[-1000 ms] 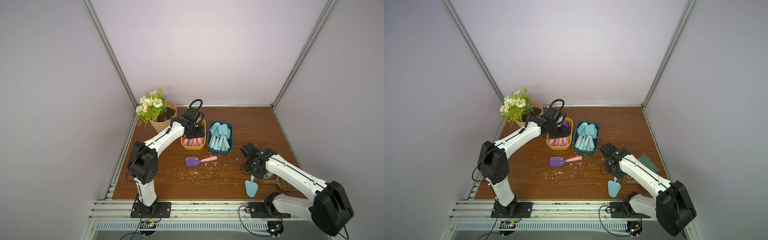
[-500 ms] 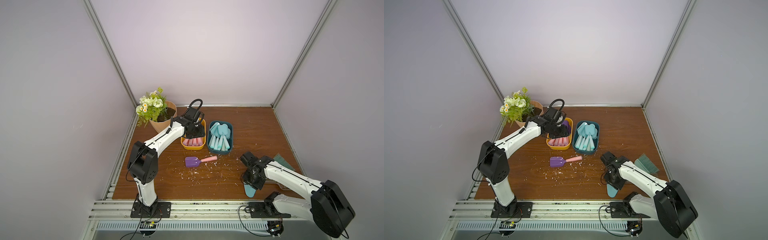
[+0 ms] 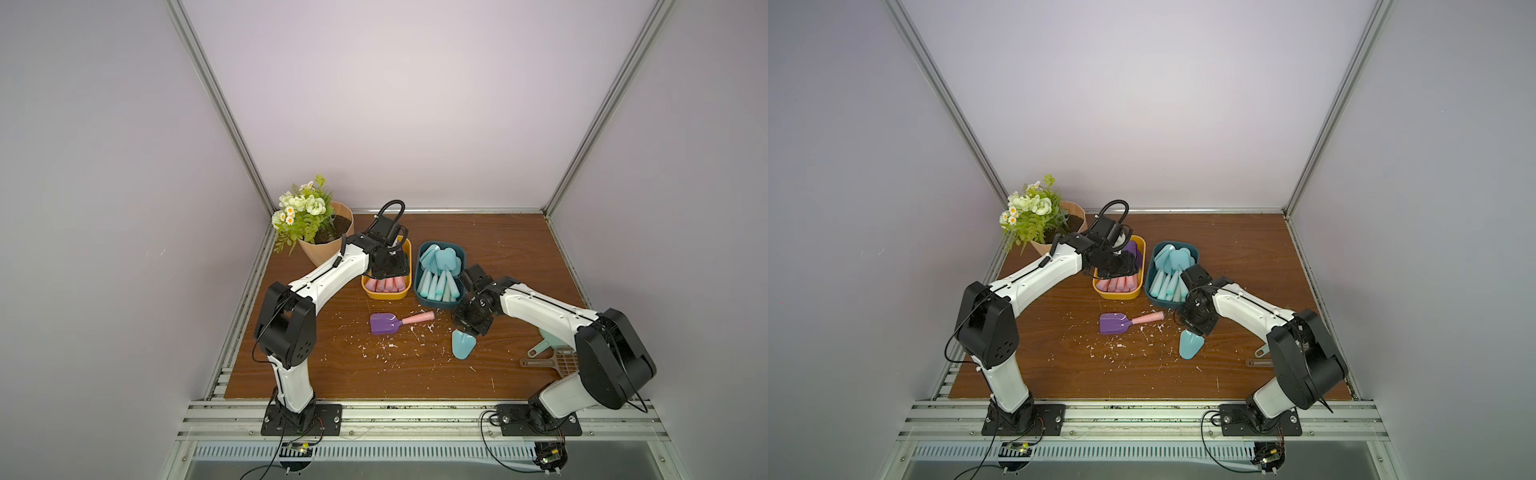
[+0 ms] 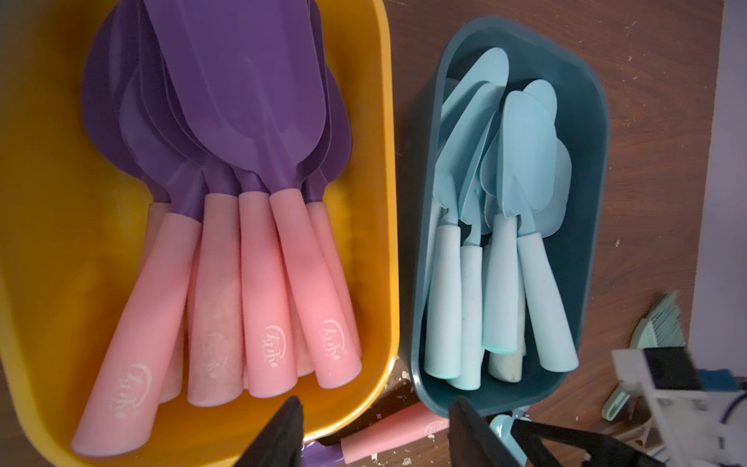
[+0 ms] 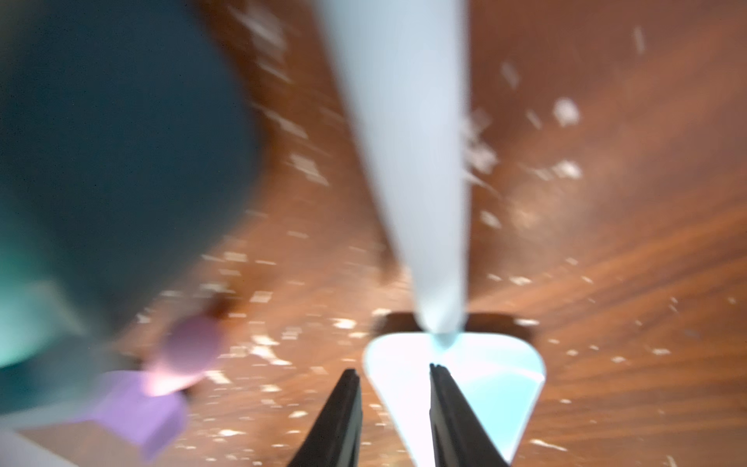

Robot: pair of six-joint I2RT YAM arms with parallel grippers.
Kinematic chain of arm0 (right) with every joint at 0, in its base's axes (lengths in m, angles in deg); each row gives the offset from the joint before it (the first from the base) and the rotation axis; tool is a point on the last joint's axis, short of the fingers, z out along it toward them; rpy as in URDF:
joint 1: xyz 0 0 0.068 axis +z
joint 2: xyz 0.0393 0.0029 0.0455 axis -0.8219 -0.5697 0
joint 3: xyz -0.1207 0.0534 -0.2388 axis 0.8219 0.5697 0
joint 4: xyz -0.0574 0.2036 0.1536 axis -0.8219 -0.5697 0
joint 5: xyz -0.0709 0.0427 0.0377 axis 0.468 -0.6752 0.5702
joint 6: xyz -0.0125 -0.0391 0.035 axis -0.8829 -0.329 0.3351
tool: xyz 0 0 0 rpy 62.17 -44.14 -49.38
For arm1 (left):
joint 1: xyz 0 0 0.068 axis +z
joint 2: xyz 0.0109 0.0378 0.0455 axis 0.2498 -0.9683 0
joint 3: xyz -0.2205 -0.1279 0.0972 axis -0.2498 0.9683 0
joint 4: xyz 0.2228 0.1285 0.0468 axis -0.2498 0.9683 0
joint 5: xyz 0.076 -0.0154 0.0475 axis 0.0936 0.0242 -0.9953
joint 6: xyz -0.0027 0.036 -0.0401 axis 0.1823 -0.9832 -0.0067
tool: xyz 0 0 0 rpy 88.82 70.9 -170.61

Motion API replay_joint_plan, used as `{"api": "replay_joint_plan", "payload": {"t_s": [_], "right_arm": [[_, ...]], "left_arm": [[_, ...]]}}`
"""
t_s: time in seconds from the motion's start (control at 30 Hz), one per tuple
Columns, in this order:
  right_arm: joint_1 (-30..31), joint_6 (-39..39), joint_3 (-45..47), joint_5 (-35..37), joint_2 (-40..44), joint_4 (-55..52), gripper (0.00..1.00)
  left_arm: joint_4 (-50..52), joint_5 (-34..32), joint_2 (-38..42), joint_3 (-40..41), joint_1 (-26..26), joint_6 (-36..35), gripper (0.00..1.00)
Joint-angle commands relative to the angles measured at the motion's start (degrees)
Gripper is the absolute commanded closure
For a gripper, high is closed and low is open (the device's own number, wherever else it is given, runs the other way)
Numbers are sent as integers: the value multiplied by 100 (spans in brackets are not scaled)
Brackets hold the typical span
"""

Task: Sort the small shovels by color and place them into the storage box
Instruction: Move the shovel to the center of the board.

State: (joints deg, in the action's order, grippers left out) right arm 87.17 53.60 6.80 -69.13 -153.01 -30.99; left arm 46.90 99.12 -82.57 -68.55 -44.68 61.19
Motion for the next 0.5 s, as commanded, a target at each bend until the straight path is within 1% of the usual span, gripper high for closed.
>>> {"api": "replay_joint_plan", "payload": {"t_s": [0.0,0.2,0.3,0.37,0.47], "right_arm": [[-64,-426,-593,789,-27,-637,66],[-277,-546,-911,1256,-154,-755,67],[-305,-457,-949,1826,-28,-790,69],[-350,-381,-917,2082,94,-674,69],[-418,-389,-855,2124,112,-382,69]], "left_arm": [[11,-9,135,51,69,-43,40],[13,-10,169,52,72,-26,40],[13,-23,187,54,69,-26,40],[13,-39,205,69,73,-17,40],[13,-44,205,68,78,-15,40]]}}
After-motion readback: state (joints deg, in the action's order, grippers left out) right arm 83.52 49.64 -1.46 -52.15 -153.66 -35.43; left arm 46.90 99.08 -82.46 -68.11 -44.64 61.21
